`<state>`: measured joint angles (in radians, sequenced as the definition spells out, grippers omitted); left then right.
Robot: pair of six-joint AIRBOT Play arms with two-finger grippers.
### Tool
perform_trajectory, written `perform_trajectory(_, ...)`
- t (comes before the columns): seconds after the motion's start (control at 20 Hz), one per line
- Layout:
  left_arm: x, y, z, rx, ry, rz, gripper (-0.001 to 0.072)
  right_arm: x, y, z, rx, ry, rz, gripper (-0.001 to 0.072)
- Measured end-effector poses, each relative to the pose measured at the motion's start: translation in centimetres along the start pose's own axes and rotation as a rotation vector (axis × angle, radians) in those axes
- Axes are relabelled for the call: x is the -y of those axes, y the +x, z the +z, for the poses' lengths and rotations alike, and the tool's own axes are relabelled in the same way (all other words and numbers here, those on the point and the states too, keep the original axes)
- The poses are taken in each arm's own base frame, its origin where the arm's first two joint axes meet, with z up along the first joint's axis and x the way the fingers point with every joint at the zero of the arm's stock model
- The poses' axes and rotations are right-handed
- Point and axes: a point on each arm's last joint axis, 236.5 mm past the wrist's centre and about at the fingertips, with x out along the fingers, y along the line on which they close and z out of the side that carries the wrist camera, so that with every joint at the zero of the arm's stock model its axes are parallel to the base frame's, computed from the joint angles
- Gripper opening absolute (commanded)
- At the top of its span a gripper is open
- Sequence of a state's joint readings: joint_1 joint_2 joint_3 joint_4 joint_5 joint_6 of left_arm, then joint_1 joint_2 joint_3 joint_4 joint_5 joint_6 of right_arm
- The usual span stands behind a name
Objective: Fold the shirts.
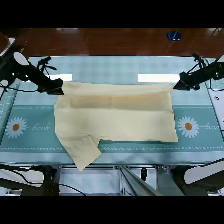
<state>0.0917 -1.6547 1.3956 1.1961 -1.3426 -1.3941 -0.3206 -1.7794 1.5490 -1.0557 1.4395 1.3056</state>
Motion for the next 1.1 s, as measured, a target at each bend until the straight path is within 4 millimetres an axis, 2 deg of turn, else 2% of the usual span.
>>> perform_trajectory(0.05,-0.4,0.7,-0.7,-0.026,-0.004,0.004,0.0163,0.5,0.8,-0.6,-0.016,0.016,-0.003,0.0139)
perform_trajectory(0.1,-0.6,1.1,-1.1,-0.046,-0.011,0.007,0.0443,0.8,1.4,-1.1,-0.028,0.035,-0.002,0.0324)
perform_trajectory(0.15,-0.7,1.3,-1.5,-0.062,-0.022,0.008,0.0508,1.0,2.0,-1.4,-0.033,0.058,-0.002,0.0413)
perform_trajectory(0.25,-0.7,1.3,-2.1,-0.087,-0.038,0.005,0.0508,1.0,2.4,-2.5,-0.066,0.092,0.01,0.0413)
perform_trajectory(0.35,-0.9,0.5,-3.0,-0.117,-0.041,0.015,0.0508,0.8,1.6,-3.4,-0.085,0.11,0.013,0.0413)
perform_trajectory(0.5,-1.8,-2.4,-4.4,-0.096,-0.061,0.042,0.0508,1.6,-1.9,-4.5,-0.036,0.128,-0.052,0.0413)
perform_trajectory(0.65,-3.3,-4.2,-7.8,-0.036,-0.123,0.057,0.0508,2.9,-5.6,-6.7,0.093,0.175,-0.133,0.0413)
perform_trajectory(0.75,-4.4,-3.9,-11.7,-0.015,-0.2,0.045,0.0508,3.3,-6.6,-9.2,0.179,0.209,-0.163,0.0413)
perform_trajectory(0.9,-4.6,-1.4,-17.3,0.016,-0.36,-0.047,0.0508,2.1,-5.9,-12.8,0.294,0.249,-0.132,0.0413)
perform_trajectory(1.0,-4.0,0.4,-19.8,0.04,-0.449,-0.113,0.0507,0.9,-4.7,-14.6,0.334,0.28,-0.075,0.0413)
perform_trajectory(1.1,-2.9,1.7,-21.0,0.061,-0.502,-0.178,0.0507,0.2,-3.7,-15.6,0.348,0.296,-0.034,0.0413)
